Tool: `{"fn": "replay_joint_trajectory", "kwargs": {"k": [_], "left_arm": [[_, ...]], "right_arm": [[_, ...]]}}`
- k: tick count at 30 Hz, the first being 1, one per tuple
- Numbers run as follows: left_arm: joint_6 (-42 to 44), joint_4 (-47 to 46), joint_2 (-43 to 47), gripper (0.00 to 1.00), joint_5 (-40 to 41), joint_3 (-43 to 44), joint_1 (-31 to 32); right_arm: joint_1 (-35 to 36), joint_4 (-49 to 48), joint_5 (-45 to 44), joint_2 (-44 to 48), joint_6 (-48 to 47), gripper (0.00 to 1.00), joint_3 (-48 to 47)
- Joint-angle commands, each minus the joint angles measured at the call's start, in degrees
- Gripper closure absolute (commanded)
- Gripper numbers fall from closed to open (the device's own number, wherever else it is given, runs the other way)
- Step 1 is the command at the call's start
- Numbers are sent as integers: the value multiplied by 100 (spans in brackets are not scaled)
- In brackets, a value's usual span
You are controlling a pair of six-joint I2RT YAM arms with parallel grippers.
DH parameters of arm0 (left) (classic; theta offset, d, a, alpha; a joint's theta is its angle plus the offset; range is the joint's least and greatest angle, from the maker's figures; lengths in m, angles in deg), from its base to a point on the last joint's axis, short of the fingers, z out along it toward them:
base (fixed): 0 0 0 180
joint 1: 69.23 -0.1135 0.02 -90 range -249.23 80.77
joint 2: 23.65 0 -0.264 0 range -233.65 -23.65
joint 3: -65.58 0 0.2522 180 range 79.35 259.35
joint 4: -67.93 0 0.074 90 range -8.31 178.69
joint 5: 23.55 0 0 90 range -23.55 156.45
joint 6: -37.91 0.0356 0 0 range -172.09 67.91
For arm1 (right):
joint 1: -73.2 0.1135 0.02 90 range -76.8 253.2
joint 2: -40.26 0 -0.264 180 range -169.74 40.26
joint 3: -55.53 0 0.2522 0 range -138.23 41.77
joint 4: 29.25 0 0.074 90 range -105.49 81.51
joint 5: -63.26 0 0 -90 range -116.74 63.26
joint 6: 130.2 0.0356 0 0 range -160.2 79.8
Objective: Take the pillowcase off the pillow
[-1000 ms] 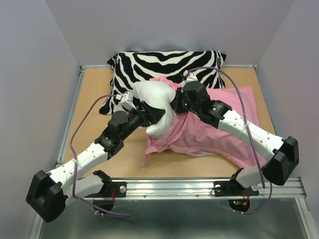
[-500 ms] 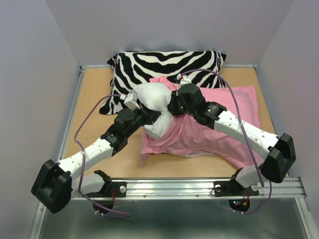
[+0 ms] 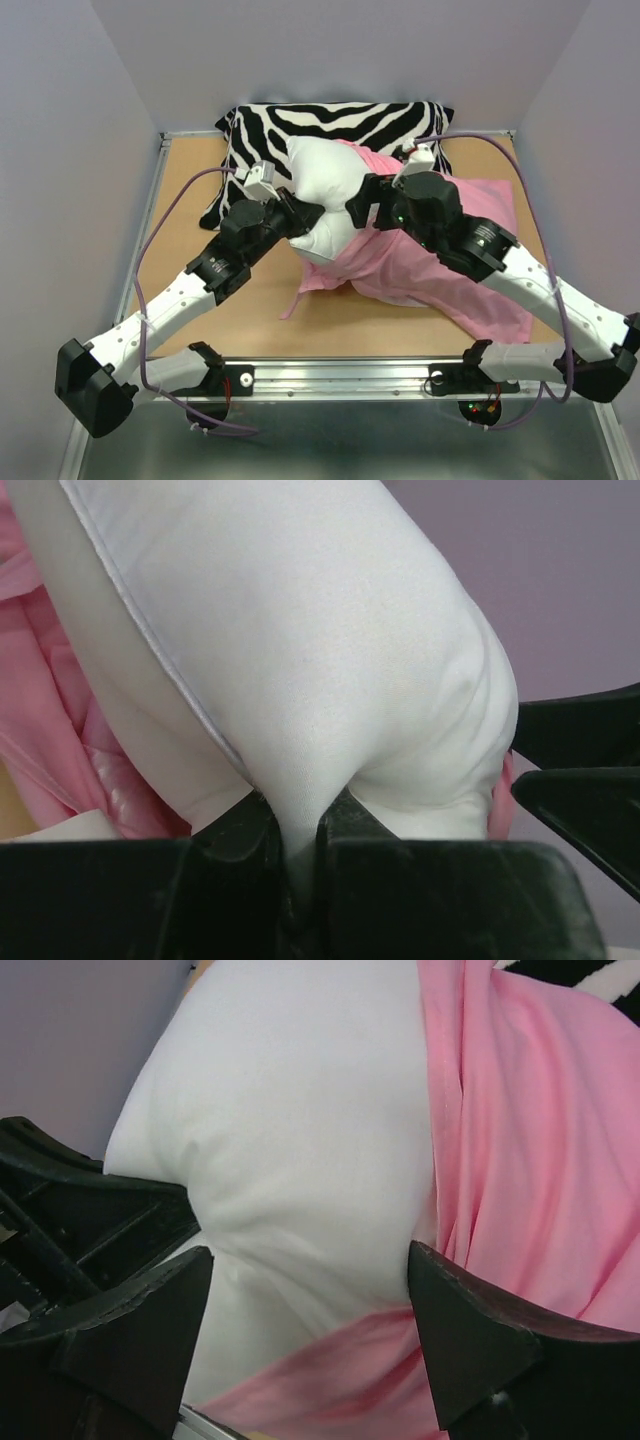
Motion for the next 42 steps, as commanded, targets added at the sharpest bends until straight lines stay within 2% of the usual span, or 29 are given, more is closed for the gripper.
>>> {"fn": "replay_joint_trajectory", "kwargs": {"k": [1, 9, 14, 16, 17, 20, 23, 24, 27, 31, 37, 41, 42], "left_arm": [[183, -475, 258, 100, 316, 630, 9], [341, -80, 161, 100, 492, 1166, 9], [386, 8, 152, 100, 509, 1360, 9], [412, 61, 134, 100, 501, 1465, 9], [421, 79, 117, 100, 501, 1492, 9], [456, 140, 99, 100, 501, 1658, 9], [526, 245, 82, 100, 518, 1825, 9], [553, 315, 99, 100, 596, 1869, 0], [667, 561, 170, 100, 913, 2150, 9], [799, 791, 240, 100, 1300, 2458, -79], [808, 914, 328, 100, 993, 2836, -579], [922, 1081, 468, 100, 940, 3126, -931], [948, 1081, 547, 100, 923, 3170, -1027]], "right_arm": [[122, 499, -472, 544, 294, 16, -80], [131, 921, -1052, 1267, 461, 12, 175], [131, 1035, -1088, 1040, 523, 12, 395], [131, 1044, -1140, 951, 655, 17, 535], [131, 1044, -1201, 916, 725, 22, 649], [131, 1053, -1412, 933, 778, 27, 773], [122, 1166, -1553, 951, 804, 50, 835], [131, 1228, -1658, 968, 857, 64, 852], [131, 1439, -1852, 1179, 963, 75, 983], [122, 1764, -2168, 1504, 1085, 77, 1151], [-9, 2081, -2485, 1636, 1279, 79, 1502], [-386, 2099, -2450, 1584, 1200, 80, 1678], [-718, 2082, -2389, 1549, 1087, 80, 1748]]}}
